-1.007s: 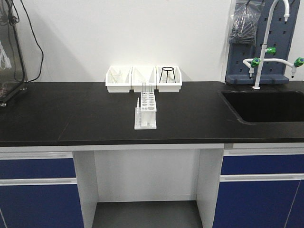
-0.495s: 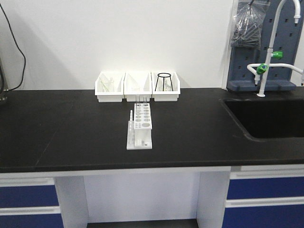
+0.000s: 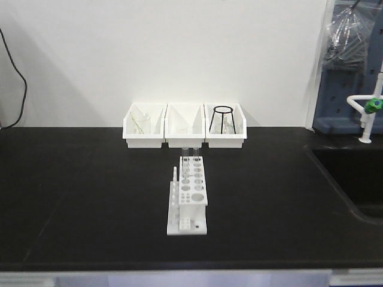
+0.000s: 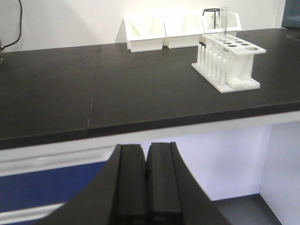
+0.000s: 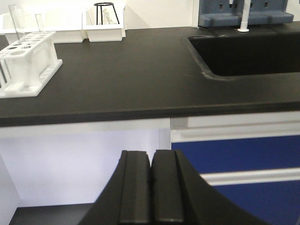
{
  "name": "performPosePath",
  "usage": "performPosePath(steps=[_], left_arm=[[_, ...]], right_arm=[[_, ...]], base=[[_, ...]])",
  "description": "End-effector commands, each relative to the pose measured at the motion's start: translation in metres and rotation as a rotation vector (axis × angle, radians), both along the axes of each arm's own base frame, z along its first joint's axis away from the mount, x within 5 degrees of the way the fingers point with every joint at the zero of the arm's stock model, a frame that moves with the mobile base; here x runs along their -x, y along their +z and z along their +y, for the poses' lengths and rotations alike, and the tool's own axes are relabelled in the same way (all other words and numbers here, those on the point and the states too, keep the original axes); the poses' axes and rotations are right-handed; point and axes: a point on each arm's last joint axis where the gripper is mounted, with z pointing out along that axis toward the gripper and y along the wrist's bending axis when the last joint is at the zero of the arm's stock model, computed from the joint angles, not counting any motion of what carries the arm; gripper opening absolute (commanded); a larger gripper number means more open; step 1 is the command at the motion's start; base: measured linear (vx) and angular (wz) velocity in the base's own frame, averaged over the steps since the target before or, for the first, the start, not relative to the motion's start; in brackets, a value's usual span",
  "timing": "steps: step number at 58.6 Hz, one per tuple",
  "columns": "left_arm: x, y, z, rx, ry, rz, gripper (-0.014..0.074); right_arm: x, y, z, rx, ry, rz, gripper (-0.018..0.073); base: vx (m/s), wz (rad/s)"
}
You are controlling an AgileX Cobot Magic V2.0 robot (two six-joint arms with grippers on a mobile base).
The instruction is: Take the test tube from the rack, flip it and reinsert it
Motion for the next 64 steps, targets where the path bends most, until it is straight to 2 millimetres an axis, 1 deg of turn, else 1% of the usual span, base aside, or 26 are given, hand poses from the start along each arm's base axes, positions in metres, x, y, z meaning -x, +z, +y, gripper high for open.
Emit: performPosePath(steps=[1,39,64], left_arm=[[0.0001,0.009,-0.0013,0.022,-0.014,-0.09,-0.0006],[0.0001,0.0089,-0.0013,0.022,-0.014,-0.089,-0.0006],[0.0001,0.0087,-0.0013,0.021,-0.013,-0.087,-0.0006]], right_arm=[[-0.0003,0.0067,0.001,0.014,0.012,-0.085,-0.0011],[-0.0003,0.0067,0.001,0.014,0.012,-0.085,-0.0011],[-0.0003,0.0067,0.001,0.014,0.012,-0.085,-0.0011]], base=[[0.41,0.03],[0.36,0.0],[0.26,-0.01]])
